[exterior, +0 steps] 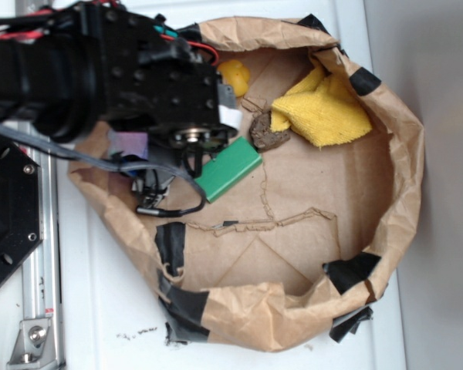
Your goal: Grab the blue block.
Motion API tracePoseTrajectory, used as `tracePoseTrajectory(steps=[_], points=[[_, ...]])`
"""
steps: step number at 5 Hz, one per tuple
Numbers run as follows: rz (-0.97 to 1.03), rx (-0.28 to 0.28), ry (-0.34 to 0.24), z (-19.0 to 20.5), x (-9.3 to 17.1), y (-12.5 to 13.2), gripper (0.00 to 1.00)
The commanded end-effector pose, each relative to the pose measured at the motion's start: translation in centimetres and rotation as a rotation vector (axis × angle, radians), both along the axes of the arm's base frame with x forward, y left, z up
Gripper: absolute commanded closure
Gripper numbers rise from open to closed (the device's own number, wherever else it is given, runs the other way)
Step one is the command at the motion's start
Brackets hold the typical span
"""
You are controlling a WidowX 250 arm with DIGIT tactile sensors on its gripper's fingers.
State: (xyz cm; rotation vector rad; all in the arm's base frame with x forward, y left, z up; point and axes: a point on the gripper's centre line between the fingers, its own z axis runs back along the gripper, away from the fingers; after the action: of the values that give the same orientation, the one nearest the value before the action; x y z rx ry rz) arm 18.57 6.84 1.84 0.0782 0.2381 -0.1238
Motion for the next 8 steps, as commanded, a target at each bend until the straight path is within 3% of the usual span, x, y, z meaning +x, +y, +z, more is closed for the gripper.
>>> tracePoseTrajectory(steps=[1,2,4,5,6,7,8], points=[[0.106,0.015,-0.002,-0.5,2.8,0.6,0.00],[0.125,-0.037,-0.023,-1.4,3.2,0.2,0.00],[0.150,-0.009,-0.008,-2.2,3.4,0.1,0.00],[0.164,0.001,-0.008,-2.3,3.3,0.1,1.00],[0.160,0.010,-0.024,-2.0,3.1,0.1,1.00],[0.169,-0.056,-0.132,1.0,3.5,-0.1,1.00],[0.138,-0.101,-0.339,6.1,6.7,-2.5,1.00]])
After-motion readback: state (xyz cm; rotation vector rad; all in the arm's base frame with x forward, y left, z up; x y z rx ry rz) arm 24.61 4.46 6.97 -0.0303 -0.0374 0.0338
